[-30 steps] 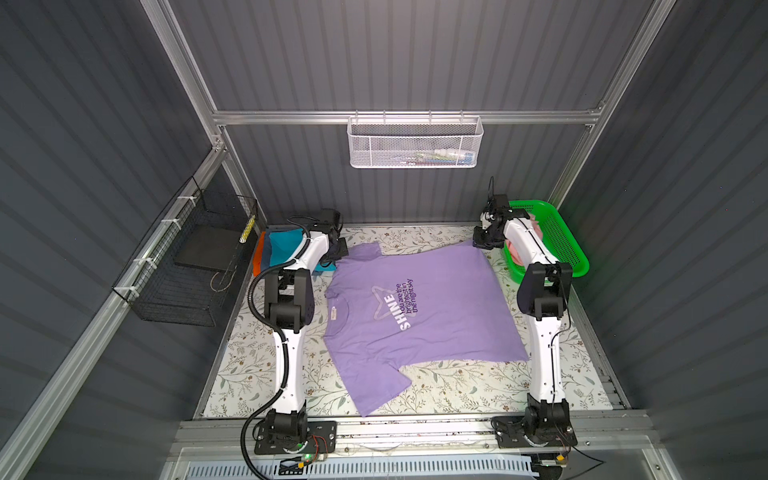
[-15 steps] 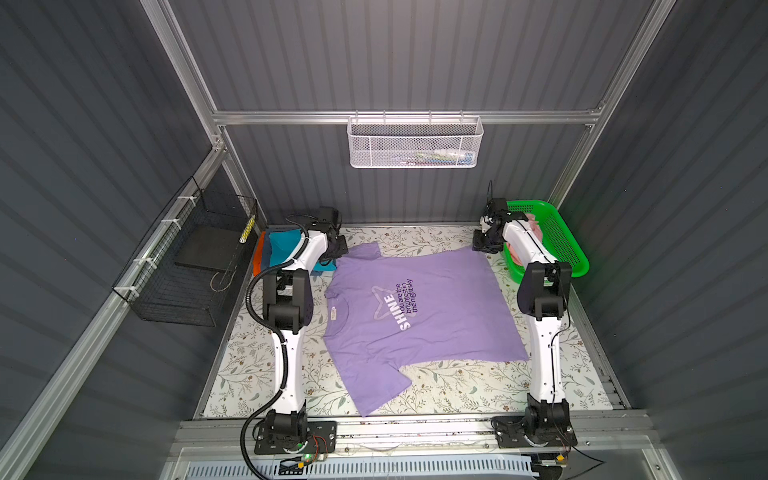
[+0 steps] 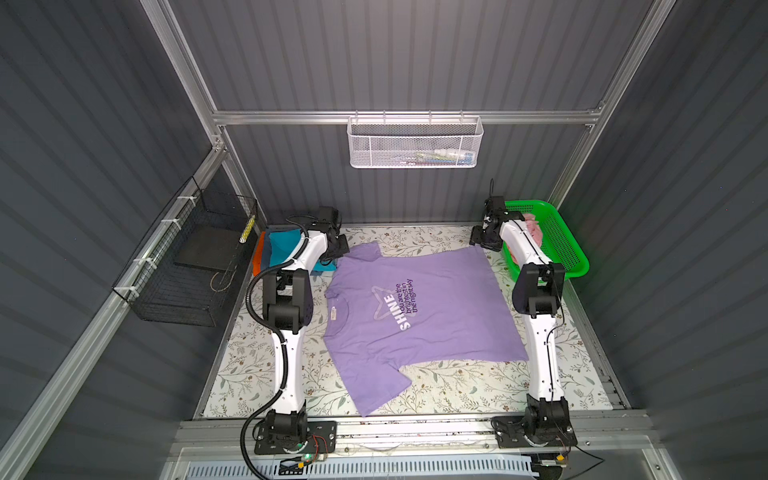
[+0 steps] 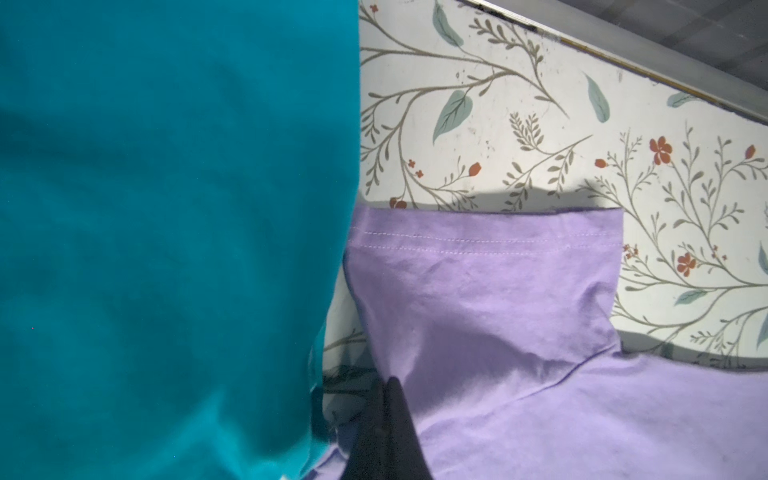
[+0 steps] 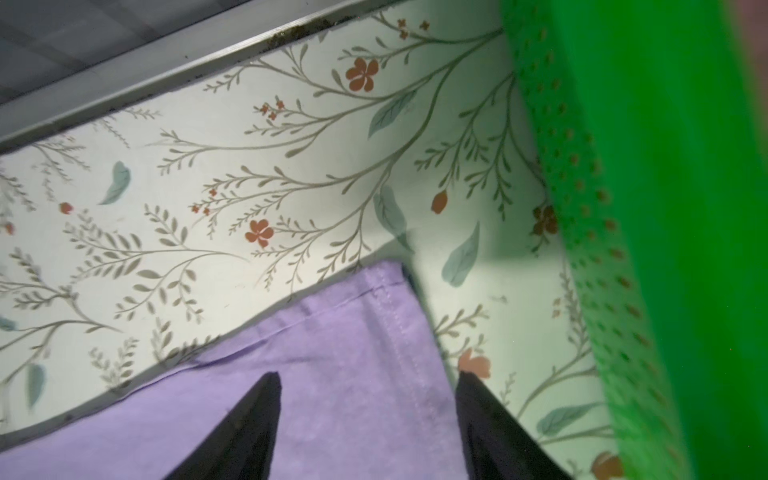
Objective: Fold and stack the t-shirts
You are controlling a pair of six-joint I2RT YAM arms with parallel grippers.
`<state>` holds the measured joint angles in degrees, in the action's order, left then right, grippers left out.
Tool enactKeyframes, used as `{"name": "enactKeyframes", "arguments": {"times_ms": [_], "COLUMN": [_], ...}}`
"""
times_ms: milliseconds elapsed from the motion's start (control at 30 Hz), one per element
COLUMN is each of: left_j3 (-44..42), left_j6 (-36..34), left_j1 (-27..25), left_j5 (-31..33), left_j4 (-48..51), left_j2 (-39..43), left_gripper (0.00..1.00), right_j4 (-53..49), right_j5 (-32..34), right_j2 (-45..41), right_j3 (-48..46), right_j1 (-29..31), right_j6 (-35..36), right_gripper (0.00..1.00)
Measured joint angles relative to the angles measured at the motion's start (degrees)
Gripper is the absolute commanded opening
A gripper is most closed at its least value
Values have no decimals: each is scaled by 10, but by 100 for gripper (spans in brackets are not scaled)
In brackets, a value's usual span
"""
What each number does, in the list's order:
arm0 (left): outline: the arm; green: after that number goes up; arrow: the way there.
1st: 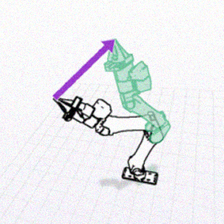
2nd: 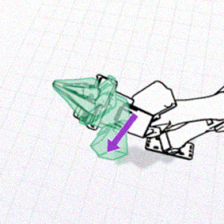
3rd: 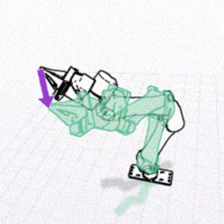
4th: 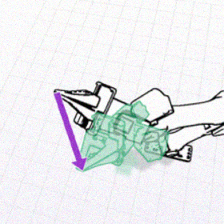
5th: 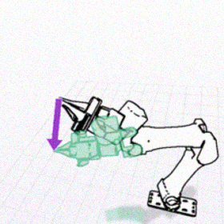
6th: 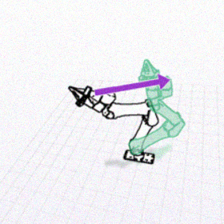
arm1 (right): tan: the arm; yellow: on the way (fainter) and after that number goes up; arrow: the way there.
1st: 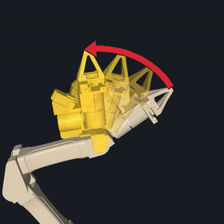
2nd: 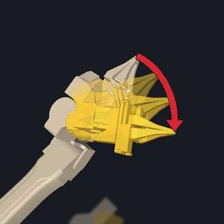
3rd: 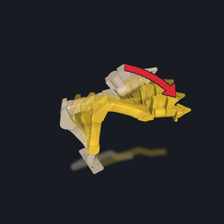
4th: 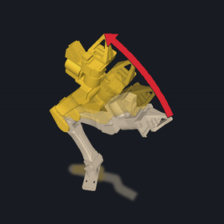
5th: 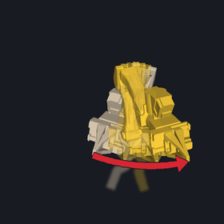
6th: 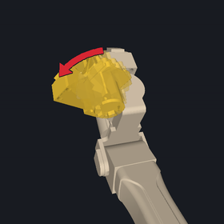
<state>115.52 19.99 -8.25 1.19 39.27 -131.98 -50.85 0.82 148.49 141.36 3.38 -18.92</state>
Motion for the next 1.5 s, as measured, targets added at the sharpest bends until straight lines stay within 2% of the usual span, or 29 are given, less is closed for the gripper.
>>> {"name": "enactKeyframes", "arguments": {"times_ms": [100, 133, 533, 667, 733, 833, 967, 1067, 1267, 1500], "left_j3": [-7, -10, -25, -32, -34, -35, -35, -35, -35, -39], "left_j6": [2, 2, 10, 13, 13, 13, 13, 13, 13, 13], "left_j1": [0, 0, 0, 0, 0, 0, 0, 0, 0, 0], "left_j5": [-7, -10, -30, -34, -34, -35, -36, -36, -40, -48], "left_j4": [-7, -9, -24, -27, -28, -29, -30, -29, -29, -21], "left_j2": [0, 0, 0, 0, 0, 0, 0, 0, 0, 18], "left_gripper": [0, 0, 0, 0, 0, 0, 0, 0, 0, 0], "right_j4": [-6, -10, -16, -11, -8, -4, 1, 2, 9, 55], "right_j5": [5, 4, -22, -30, -36, -45, -57, -60, -54, -40], "right_j2": [14, 17, 47, 47, 48, 48, 50, 51, 47, -38], "right_j3": [13, 15, 31, 31, 31, 31, 31, 31, 23, -103], "right_j1": [6, 8, 0, 0, 0, 0, 0, 0, 0, 0], "right_j6": [-16, -21, -69, -74, -77, -83, -83, -84, -62, -19], "right_gripper": [89, 98, 99, 75, 53, 29, 8, 0, 0, 0]}}
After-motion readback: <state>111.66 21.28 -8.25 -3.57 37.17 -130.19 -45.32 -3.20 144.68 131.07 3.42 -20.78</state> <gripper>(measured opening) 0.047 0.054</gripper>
